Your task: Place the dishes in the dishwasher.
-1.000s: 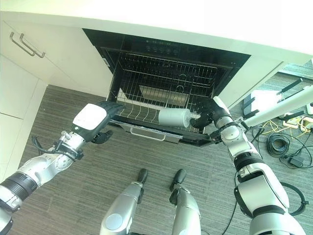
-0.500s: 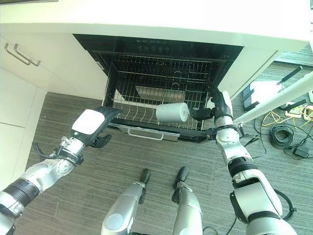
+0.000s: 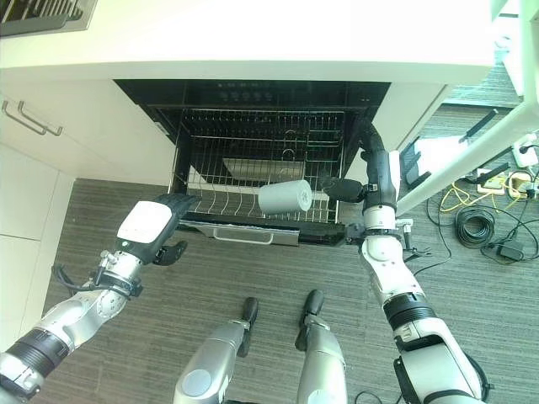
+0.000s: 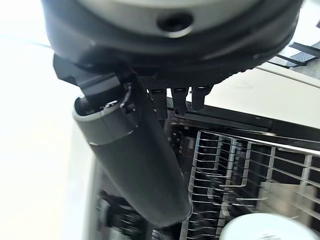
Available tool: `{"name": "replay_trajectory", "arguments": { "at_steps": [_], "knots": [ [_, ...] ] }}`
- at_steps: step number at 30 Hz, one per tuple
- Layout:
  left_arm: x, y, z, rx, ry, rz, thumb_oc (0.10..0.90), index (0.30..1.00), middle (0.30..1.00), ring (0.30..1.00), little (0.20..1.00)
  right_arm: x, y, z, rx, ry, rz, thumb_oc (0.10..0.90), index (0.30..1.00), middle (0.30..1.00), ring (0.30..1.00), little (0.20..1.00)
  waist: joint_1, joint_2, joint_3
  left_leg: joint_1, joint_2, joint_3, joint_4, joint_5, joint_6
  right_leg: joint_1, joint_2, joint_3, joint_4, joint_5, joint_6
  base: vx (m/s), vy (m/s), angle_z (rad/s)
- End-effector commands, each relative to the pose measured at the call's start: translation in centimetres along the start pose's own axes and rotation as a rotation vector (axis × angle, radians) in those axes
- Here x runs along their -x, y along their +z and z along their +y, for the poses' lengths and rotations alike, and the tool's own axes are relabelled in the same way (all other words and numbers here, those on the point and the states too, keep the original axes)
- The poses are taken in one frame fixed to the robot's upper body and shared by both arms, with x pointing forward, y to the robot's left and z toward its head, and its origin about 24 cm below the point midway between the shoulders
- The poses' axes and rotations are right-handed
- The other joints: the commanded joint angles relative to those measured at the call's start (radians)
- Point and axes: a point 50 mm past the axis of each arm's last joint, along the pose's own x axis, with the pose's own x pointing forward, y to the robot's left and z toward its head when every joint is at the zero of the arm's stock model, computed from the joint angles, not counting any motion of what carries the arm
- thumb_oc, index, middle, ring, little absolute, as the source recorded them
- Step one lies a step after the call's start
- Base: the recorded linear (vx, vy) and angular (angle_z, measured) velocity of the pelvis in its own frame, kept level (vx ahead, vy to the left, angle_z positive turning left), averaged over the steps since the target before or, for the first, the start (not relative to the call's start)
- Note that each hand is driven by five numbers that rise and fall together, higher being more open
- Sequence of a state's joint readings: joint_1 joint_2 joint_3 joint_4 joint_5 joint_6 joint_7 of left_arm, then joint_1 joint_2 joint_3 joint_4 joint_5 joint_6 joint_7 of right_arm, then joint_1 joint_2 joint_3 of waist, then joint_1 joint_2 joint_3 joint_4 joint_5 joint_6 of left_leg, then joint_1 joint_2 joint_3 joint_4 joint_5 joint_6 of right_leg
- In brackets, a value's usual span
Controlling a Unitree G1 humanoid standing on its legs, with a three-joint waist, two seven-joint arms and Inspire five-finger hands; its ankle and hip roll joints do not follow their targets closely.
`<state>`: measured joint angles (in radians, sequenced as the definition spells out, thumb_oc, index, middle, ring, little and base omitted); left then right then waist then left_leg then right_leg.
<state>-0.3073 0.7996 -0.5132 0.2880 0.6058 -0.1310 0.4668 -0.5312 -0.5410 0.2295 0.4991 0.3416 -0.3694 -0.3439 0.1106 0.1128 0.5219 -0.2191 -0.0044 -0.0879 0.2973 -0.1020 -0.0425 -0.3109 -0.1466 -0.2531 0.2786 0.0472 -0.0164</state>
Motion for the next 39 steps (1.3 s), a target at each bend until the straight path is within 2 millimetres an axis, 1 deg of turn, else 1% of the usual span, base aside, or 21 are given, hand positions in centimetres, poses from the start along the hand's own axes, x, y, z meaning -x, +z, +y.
{"name": "replay_trajectory", "arguments": {
  "at_steps": [1,3,6,8,12,14,15,16,17,19,20,21,23,24,25,29,32,34,35,36,39],
  "knots": [
    [0.0,0.2,2.1,-0.011,0.159,0.002,0.8,0.9,0.9,0.9,0.9,-0.3,4.2,-1.3,-0.145,-0.067,-0.253,0.8,0.9,0.9,0.9,0.9,-0.013,0.01,-0.121,-0.028,0.027,0.061,0.003,-0.072,0.043,0.114,-0.047,0.063,0.021,-0.191,0.166,0.0,0.0,0.0],
    [0.7,-0.3,1.9,-0.021,0.204,0.055,0.8,0.9,0.9,0.9,0.9,0.7,4.2,-1.0,-0.185,-0.054,-0.267,0.8,0.9,0.9,0.9,0.9,-0.02,0.004,-0.141,-0.02,0.031,0.067,0.003,-0.079,0.042,0.124,-0.048,0.065,0.021,-0.198,0.167,0.02,-0.011,-0.02],
    [2.8,-2.5,2.4,-0.011,0.405,0.215,0.8,0.9,0.9,0.9,0.9,3.4,4.6,-0.4,-0.29,-0.009,-0.319,0.8,0.9,0.9,0.9,0.9,-0.027,-0.024,-0.219,0.025,0.04,0.085,0.003,-0.1,0.041,0.164,-0.053,0.069,0.021,-0.22,0.167,0.11,-0.058,-0.12],
    [3.4,-3.0,2.9,0.007,0.477,0.243,0.8,0.9,0.9,0.9,0.9,4.1,5.0,-0.1,-0.344,0.017,-0.34,0.8,0.9,0.9,0.9,0.9,-0.022,-0.04,-0.26,0.051,0.043,0.089,0.003,-0.112,0.041,0.186,-0.051,0.071,0.021,-0.231,0.165,0.13,-0.066,-0.12],
    [3.9,-3.2,4.0,0.053,0.588,0.255,0.8,0.9,0.9,0.9,0.9,4.7,5.4,-0.1,-0.4,0.035,-0.356,0.8,0.9,0.9,0.9,0.9,-0.017,-0.055,-0.298,0.075,0.05,0.092,0.003,-0.123,0.039,0.206,-0.046,0.078,0.021,-0.244,0.161,0.06,-0.049,-0.09],
    [4.8,-3.5,5.7,0.186,0.762,0.293,0.8,0.9,0.9,0.9,0.9,5.3,5.3,-0.8,-0.462,0.011,-0.346,0.8,0.9,0.9,0.9,0.9,-0.014,-0.067,-0.325,0.092,0.055,0.088,0.003,-0.133,0.038,0.224,-0.037,0.085,0.021,-0.258,0.154,0.08,-0.104,-0.13],
    [6.5,-3.3,6.8,0.495,0.995,0.342,0.8,0.9,0.9,0.9,0.9,6.2,4.8,-1.7,-0.482,-0.052,-0.344,0.8,0.9,0.9,0.9,0.9,-0.008,-0.079,-0.343,0.106,0.056,0.081,0.003,-0.14,0.038,0.239,-0.033,0.085,0.021,-0.269,0.147,0.08,-0.119,-0.15],
    [6.7,-3.4,6.8,0.539,1.019,0.351,0.8,0.9,0.9,0.9,0.9,6.3,4.7,-1.8,-0.486,-0.061,-0.342,0.8,0.9,0.9,0.9,0.9,-0.008,-0.08,-0.345,0.107,0.056,0.081,0.003,-0.141,0.038,0.24,-0.032,0.085,0.021,-0.27,0.146,0.07,-0.109,-0.13],
    [7.6,-3.6,6.6,0.636,1.061,0.4,0.8,0.9,0.9,0.9,0.9,6.7,4.4,-2.4,-0.503,-0.086,-0.339,0.8,0.9,0.9,0.9,0.9,-0.01,-0.085,-0.35,0.112,0.057,0.08,0.003,-0.143,0.037,0.241,-0.03,0.086,0.021,-0.272,0.144,0.03,-0.046,-0.02],
    [8.7,-3.9,6.5,0.755,1.098,0.427,0.8,0.9,0.9,0.9,0.9,7.1,4.2,-3.2,-0.508,-0.107,-0.33,0.8,0.9,0.9,0.9,0.9,-0.013,-0.091,-0.354,0.117,0.058,0.083,0.003,-0.146,0.036,0.241,-0.03,0.085,0.021,-0.273,0.143,0.02,-0.051,0.02],
    [9.5,-4.2,6.2,0.887,1.111,0.452,0.8,0.9,0.9,0.9,0.9,7.4,4.0,-3.6,-0.527,-0.088,-0.321,0.8,0.9,0.9,0.9,0.9,-0.014,-0.094,-0.358,0.121,0.058,0.086,0.003,-0.147,0.034,0.235,-0.03,0.086,0.021,-0.274,0.142,0.01,-0.04,0.02],
    [10.0,-4.5,5.7,0.986,1.106,0.482,0.8,0.9,0.9,0.9,0.9,7.4,3.9,-3.8,-0.535,-0.06,-0.316,0.8,0.9,0.9,0.9,0.9,-0.014,-0.096,-0.359,0.122,0.058,0.087,0.003,-0.149,0.032,0.232,-0.029,0.089,0.021,-0.274,0.142,0.0,0.0,0.0],
    [10.2,-4.7,5.3,1.068,1.079,0.496,0.8,0.9,0.9,0.9,0.9,7.5,3.6,-3.8,-0.525,-0.04,-0.291,0.8,0.9,0.9,0.9,0.9,-0.014,-0.097,-0.362,0.122,0.058,0.087,0.003,-0.151,0.031,0.23,-0.027,0.092,0.021,-0.274,0.143,0.01,-0.013,-0.06],
    [10.2,-4.7,4.8,1.151,1.028,0.481,0.8,0.9,0.9,0.9,0.9,7.4,3.4,-3.7,-0.534,-0.009,-0.272,0.8,0.9,0.9,0.9,0.9,-0.014,-0.098,-0.362,0.124,0.056,0.086,0.003,-0.152,0.032,0.229,-0.026,0.092,0.021,-0.274,0.143,0.02,-0.008,-0.06],
    [10.0,-4.5,4.6,1.183,0.986,0.455,0.8,0.9,0.9,0.9,0.9,7.4,3.3,-3.6,-0.54,0.009,-0.266,0.8,0.9,0.9,0.9,0.9,-0.014,-0.098,-0.363,0.124,0.056,0.086,0.003,-0.152,0.033,0.228,-0.025,0.093,0.021,-0.271,0.143,0.02,0.0,-0.03],
    [8.6,-3.0,4.1,1.236,0.735,0.317,0.8,0.9,0.9,0.9,0.9,7.6,3.2,-3.1,-0.531,0.095,-0.246,0.8,0.9,0.9,0.9,0.9,-0.016,-0.098,-0.362,0.124,0.053,0.085,0.003,-0.153,0.039,0.223,-0.02,0.098,0.021,-0.265,0.142,0.0,0.0,0.0],
    [7.4,-1.9,3.6,1.364,0.56,0.171,0.8,0.9,0.9,0.9,0.9,7.4,3.0,-2.7,-0.519,0.146,-0.225,0.8,0.9,0.9,0.9,0.9,-0.023,-0.094,-0.366,0.13,0.051,0.089,0.003,-0.159,0.044,0.222,-0.017,0.107,0.021,-0.263,0.142,0.01,0.025,-0.03],
    [6.8,-1.3,3.1,1.401,0.469,0.136,0.8,0.9,0.9,0.9,0.9,7.4,2.6,-2.3,-0.512,0.173,-0.212,0.8,0.9,0.9,0.9,0.9,-0.029,-0.093,-0.369,0.135,0.049,0.092,0.003,-0.162,0.046,0.22,-0.016,0.113,0.021,-0.26,0.145,0.02,0.038,-0.1],
    [6.8,-1.2,3.0,1.401,0.463,0.136,0.8,0.9,0.9,0.9,0.9,7.4,2.6,-2.3,-0.513,0.174,-0.21,0.8,0.9,0.9,0.9,0.9,-0.029,-0.093,-0.37,0.136,0.049,0.093,0.003,-0.163,0.046,0.22,-0.016,0.113,0.021,-0.259,0.145,0.03,0.031,-0.21],
    [6.2,-0.9,2.4,1.423,0.401,0.119,0.8,0.9,0.9,0.9,0.9,7.4,2.5,-2.4,-0.517,0.177,-0.199,0.8,0.9,0.9,0.9,0.9,-0.039,-0.095,-0.373,0.145,0.048,0.099,0.003,-0.168,0.049,0.22,-0.014,0.118,0.021,-0.257,0.146,0.02,0.012,-0.2],
    [5.9,-0.4,2.2,1.428,0.369,0.099,0.8,0.9,0.9,0.9,0.9,7.3,2.5,-2.5,-0.518,0.174,-0.203,0.8,0.9,0.9,0.9,0.9,-0.045,-0.096,-0.373,0.149,0.046,0.104,0.003,-0.171,0.051,0.219,-0.014,0.122,0.021,-0.255,0.147,0.01,0.002,-0.09]
  ]
}}
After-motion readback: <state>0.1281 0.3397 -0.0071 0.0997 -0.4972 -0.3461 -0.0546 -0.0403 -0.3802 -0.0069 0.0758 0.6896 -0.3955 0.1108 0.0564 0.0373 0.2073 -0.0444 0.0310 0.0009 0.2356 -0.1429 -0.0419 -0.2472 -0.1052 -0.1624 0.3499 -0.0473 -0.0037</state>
